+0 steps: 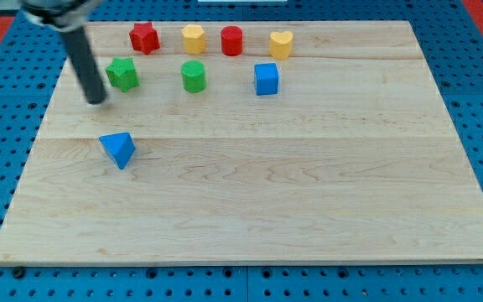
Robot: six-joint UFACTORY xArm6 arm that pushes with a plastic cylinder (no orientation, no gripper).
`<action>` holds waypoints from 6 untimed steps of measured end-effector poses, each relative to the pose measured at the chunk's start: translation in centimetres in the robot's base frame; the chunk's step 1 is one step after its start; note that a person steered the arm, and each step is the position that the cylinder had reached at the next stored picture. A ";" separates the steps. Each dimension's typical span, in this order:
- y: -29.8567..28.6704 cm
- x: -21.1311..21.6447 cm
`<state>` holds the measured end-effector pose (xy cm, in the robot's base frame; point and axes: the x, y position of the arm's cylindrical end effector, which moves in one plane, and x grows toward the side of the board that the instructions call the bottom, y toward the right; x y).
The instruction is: Push the green star into the green circle
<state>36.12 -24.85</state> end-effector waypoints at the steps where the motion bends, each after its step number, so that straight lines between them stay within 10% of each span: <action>1: -3.4 -3.6; 3: 14.7 -3.6; 6: 0.3 -11.8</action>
